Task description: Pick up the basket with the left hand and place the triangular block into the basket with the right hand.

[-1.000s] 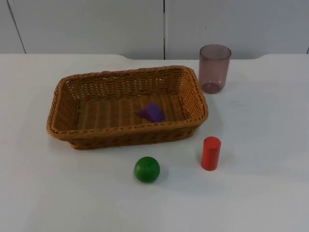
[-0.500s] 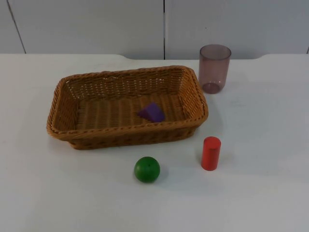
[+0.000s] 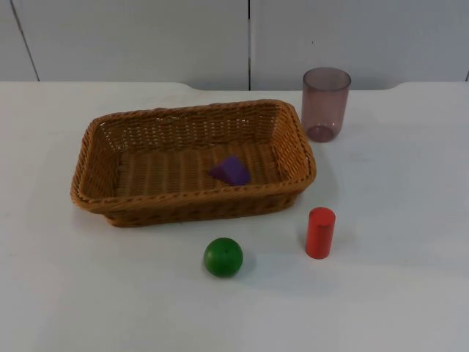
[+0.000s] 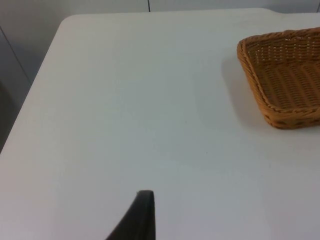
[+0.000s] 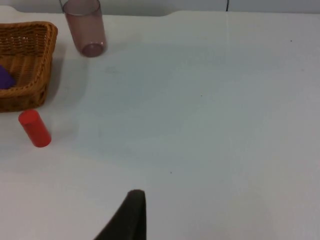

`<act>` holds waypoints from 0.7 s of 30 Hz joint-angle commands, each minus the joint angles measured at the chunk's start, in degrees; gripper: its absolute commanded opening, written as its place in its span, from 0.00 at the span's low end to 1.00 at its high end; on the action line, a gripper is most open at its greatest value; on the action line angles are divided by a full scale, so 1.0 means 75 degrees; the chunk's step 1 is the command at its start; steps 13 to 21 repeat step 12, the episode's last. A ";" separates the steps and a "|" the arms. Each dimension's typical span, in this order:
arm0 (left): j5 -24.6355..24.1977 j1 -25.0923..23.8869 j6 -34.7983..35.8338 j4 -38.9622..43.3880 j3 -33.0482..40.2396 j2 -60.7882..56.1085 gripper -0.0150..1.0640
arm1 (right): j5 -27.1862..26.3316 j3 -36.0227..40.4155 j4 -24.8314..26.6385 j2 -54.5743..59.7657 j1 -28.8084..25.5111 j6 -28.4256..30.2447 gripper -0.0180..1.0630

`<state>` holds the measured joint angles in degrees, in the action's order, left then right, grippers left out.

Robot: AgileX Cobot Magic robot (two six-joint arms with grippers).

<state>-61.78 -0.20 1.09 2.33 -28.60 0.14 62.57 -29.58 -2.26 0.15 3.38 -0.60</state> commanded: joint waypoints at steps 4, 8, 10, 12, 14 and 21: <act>0.0025 0.0030 0.0067 0.0009 0.0039 -0.0018 0.99 | -0.0096 0.0013 0.0068 -0.0020 -0.0029 0.0145 0.99; 0.0025 0.0030 0.0067 0.0009 0.0039 -0.0018 0.99 | -0.0096 0.0013 0.0068 -0.0020 -0.0029 0.0145 0.99; 0.0025 0.0030 0.0067 0.0009 0.0039 -0.0018 0.99 | -0.0096 0.0013 0.0035 -0.0020 -0.0029 0.0080 0.99; 0.0025 0.0030 0.0067 0.0009 0.0039 -0.0018 0.99 | -0.0096 0.0013 0.0021 -0.0020 -0.0029 0.0080 0.99; 0.0025 0.0030 0.0067 0.0009 0.0039 -0.0018 0.99 | -0.0096 0.0013 0.0021 -0.0020 -0.0029 0.0080 0.99; 0.0025 0.0030 0.0067 0.0009 0.0039 -0.0018 0.99 | -0.0096 0.0013 0.0021 -0.0020 -0.0029 0.0080 0.99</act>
